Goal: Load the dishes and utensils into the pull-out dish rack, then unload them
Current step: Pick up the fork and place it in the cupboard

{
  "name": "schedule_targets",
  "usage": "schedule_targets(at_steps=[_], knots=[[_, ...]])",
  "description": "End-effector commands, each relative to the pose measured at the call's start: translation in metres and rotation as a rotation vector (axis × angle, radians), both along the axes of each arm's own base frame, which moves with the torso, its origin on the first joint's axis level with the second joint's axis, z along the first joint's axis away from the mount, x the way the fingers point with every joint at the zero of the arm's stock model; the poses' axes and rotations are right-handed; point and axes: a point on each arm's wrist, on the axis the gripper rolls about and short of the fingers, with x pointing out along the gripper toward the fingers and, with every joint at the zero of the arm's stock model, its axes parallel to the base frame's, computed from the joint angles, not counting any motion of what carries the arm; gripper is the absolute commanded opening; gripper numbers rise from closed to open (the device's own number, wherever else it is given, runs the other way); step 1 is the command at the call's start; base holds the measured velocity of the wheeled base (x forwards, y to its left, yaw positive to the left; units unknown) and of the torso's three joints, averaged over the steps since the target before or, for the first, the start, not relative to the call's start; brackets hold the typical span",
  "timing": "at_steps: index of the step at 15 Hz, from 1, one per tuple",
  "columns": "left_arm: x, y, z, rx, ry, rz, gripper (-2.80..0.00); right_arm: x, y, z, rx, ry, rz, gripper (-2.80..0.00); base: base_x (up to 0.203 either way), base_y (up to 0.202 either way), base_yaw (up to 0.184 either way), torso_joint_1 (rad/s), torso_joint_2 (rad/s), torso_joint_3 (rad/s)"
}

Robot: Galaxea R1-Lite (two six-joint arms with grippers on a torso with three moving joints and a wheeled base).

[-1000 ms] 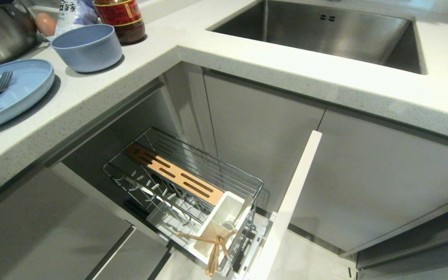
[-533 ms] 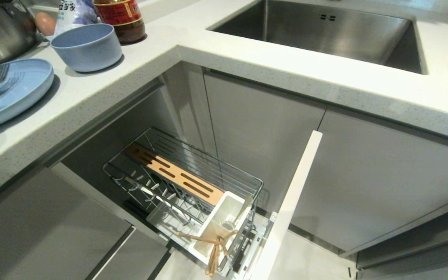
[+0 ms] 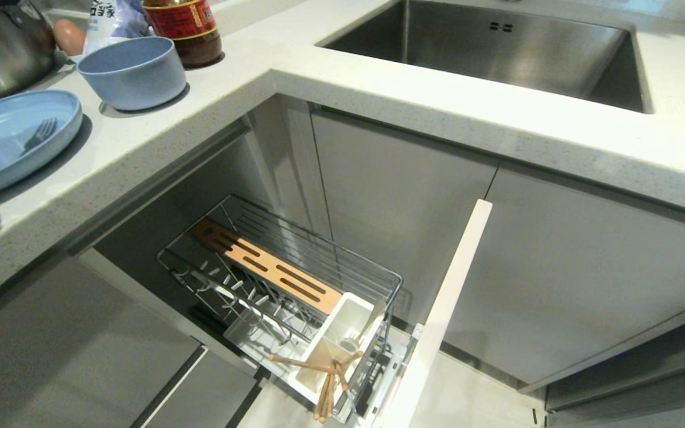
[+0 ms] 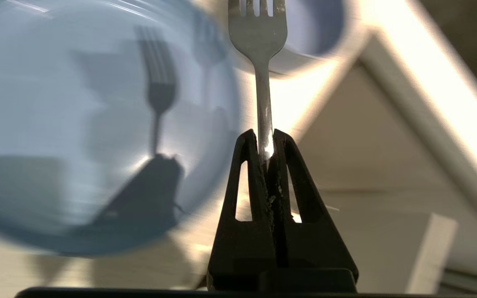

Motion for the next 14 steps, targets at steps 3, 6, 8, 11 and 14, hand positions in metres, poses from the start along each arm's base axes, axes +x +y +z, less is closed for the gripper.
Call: schedule_targets(at_steps=[3,6,8,11,14], knots=[[-0.018,-0.041,0.0,-0.142,0.056,-0.278,-2.8,0.0,0.0,0.0,0.0,-0.005,0.0,-2.8,0.0,0.0,0.0,0.0,0.0,0.0],[-0.024,-0.065,-0.01,-0.153,0.176,-0.49,-2.8,0.0,0.0,0.0,0.0,-0.005,0.0,-2.8,0.0,0.0,0.0,0.0,0.0,0.0],[-0.024,-0.082,-0.02,-0.131,0.271,-0.61,-2.8,0.0,0.0,0.0,0.0,-0.005,0.0,-2.8,0.0,0.0,0.0,0.0,0.0,0.0],[-0.011,-0.118,-0.043,-0.023,0.442,-0.699,-2.8,0.0,0.0,0.0,0.0,-0.005,0.0,-2.8,0.0,0.0,0.0,0.0,0.0,0.0],[0.017,-0.153,-0.077,0.118,0.657,-0.66,-2.8,0.0,0.0,0.0,0.0,-0.005,0.0,-2.8,0.0,0.0,0.0,0.0,0.0,0.0]])
